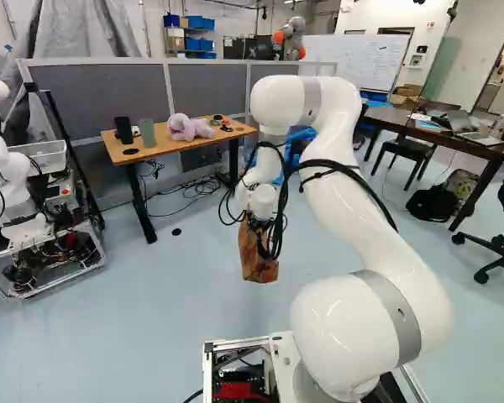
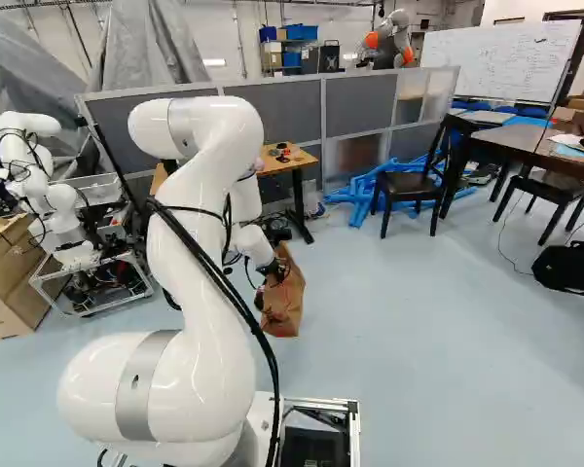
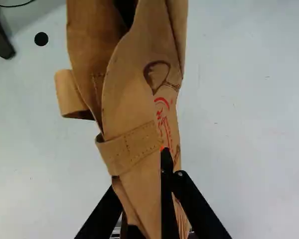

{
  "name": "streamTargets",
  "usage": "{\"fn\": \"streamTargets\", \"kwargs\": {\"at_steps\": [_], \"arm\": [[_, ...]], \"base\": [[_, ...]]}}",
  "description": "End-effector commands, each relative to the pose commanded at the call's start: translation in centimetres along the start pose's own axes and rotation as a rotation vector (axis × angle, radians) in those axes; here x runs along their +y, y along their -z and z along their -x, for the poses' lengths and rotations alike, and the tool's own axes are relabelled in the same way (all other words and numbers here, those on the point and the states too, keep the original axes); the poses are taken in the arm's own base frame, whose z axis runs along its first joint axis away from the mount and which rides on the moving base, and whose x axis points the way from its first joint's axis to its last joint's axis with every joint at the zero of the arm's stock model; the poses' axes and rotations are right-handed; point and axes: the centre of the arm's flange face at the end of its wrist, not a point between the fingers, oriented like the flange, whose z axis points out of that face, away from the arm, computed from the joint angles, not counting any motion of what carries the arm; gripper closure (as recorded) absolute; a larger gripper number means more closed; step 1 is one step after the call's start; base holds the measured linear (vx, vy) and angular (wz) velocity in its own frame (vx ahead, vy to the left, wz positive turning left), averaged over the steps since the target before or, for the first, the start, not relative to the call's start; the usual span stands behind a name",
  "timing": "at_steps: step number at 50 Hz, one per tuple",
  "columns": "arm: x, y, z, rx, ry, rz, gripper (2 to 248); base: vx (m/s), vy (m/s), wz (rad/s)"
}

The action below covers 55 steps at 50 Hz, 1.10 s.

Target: Pick up the bag on the ground and place it on the table

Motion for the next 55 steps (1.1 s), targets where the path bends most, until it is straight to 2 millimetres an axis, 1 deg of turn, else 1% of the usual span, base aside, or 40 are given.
{"fn": "streamTargets", "kwargs": {"at_steps": [31, 55], "arm": [[0.1, 4.3, -0.3, -0.018, 0.053, -0.036, 229], [0.2, 7.1, -1.7, -0.032, 0.086, -0.063, 229]], "base": [[0.000, 0.000, 0.000], [0.000, 0.000, 0.000]]}}
